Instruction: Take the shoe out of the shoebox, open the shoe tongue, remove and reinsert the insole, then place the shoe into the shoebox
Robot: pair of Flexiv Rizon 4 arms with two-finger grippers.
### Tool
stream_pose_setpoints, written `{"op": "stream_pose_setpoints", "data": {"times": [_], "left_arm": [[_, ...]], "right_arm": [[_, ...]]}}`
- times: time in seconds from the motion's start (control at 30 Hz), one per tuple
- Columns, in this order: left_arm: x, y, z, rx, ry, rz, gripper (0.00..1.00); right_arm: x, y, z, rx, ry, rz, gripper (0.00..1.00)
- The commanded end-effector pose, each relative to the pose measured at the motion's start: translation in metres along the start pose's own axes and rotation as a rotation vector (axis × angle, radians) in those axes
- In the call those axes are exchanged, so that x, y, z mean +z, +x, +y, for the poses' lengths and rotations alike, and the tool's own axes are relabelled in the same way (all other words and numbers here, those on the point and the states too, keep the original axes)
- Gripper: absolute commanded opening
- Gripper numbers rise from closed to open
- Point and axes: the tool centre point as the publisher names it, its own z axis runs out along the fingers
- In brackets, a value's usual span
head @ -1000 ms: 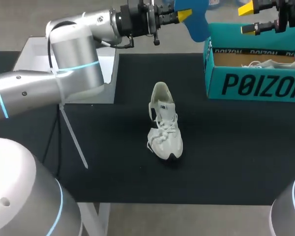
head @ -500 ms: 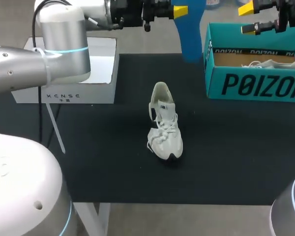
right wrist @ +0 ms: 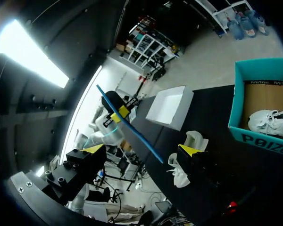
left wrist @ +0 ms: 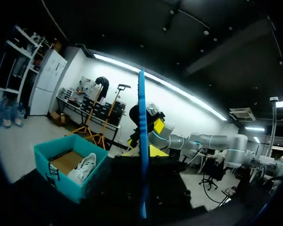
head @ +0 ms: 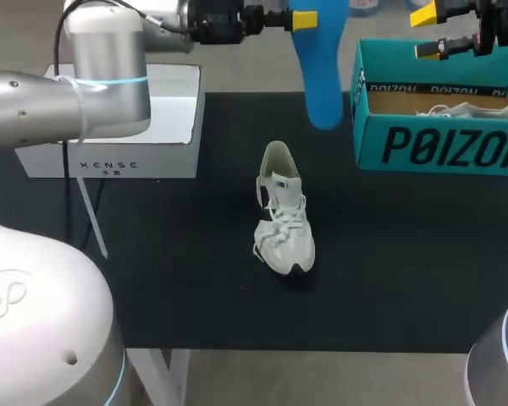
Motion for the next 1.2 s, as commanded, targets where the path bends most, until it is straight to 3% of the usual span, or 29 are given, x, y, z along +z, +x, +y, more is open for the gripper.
{"op": "stream_pose_setpoints", "data": {"times": [0.03,0.37,0.4,0.57,0.6,0.63,0.67,1.2], "left_arm": [[0.0,-0.006,0.003,-0.208,0.076,0.074,0.0],[0.0,-0.006,0.003,-0.208,0.076,0.074,0.0],[0.0,-0.01,0.003,-0.364,0.118,0.092,0.0],[0.007,-0.018,0.014,-0.721,0.211,0.078,0.0],[0.01,-0.019,0.018,-0.765,0.194,0.105,0.0],[0.012,-0.02,0.018,-0.783,0.236,0.087,0.0],[0.014,-0.02,0.02,-0.824,0.201,0.06,0.0],[0.015,-0.019,0.02,-0.801,0.183,0.04,0.0]], "right_arm": [[0.001,0.0,0.0,0.001,0.0,0.0,1.0],[0.001,0.0,0.0,0.001,0.0,0.0,1.0],[0.001,0.0,0.0,0.001,0.0,0.0,1.0],[0.001,0.0,0.0,0.001,0.0,0.0,1.0],[0.001,0.0,0.0,0.001,0.0,0.0,1.0],[0.001,0.0,0.0,0.001,0.0,0.0,1.0],[0.001,0.0,0.0,0.001,0.0,0.0,1.0],[0.001,0.0,0.0,0.001,0.0,0.0,1.0]]}}
